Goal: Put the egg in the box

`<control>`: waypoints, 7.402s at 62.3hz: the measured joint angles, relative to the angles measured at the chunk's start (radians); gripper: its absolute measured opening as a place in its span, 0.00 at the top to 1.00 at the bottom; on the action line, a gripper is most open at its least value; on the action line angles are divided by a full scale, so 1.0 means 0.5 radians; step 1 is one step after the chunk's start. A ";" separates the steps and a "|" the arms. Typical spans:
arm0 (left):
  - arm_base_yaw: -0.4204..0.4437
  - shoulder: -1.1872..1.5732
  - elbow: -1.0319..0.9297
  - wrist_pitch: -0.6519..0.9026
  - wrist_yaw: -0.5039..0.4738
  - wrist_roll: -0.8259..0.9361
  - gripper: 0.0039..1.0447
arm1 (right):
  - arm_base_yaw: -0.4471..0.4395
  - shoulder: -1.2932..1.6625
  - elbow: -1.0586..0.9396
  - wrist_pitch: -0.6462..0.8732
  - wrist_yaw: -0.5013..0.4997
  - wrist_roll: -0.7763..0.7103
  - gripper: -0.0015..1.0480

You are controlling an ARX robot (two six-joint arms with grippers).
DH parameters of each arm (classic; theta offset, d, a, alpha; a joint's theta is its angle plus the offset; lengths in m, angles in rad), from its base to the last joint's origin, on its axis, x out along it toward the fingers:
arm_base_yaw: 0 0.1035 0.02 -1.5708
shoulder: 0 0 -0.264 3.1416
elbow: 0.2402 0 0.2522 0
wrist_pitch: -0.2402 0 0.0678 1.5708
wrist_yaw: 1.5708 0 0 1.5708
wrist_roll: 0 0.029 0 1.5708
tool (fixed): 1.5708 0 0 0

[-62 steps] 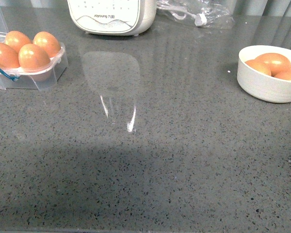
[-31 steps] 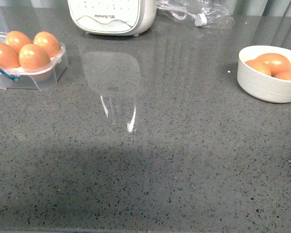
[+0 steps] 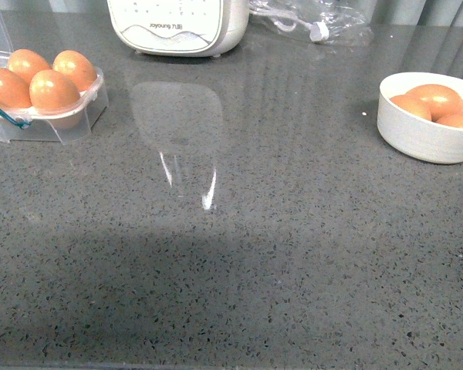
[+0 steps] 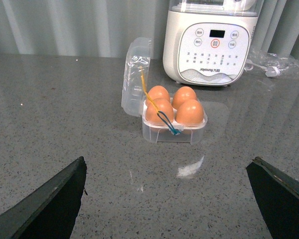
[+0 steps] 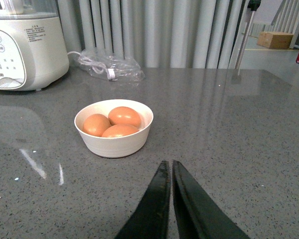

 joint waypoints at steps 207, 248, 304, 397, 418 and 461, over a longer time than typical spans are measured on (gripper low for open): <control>-0.133 2.695 1.387 0.473 0.611 0.246 0.06 | 0.000 0.000 0.000 0.000 0.000 0.008 0.07; -0.065 2.039 1.414 0.136 0.447 0.227 0.06 | 0.000 0.000 0.000 0.000 0.000 0.008 0.07; 0.005 1.174 0.510 0.597 0.004 0.030 0.72 | 0.000 0.000 0.000 0.000 0.000 0.008 0.07; 0.005 0.047 -0.001 0.020 -0.002 0.001 0.97 | 0.000 0.000 0.000 0.000 0.001 0.008 0.07; 0.004 0.005 -0.001 0.007 0.000 0.000 0.96 | 0.000 0.000 0.000 0.000 0.000 0.008 0.07; 0.004 0.005 -0.001 0.007 -0.001 0.000 0.06 | 0.000 0.000 0.000 0.000 0.000 0.008 0.07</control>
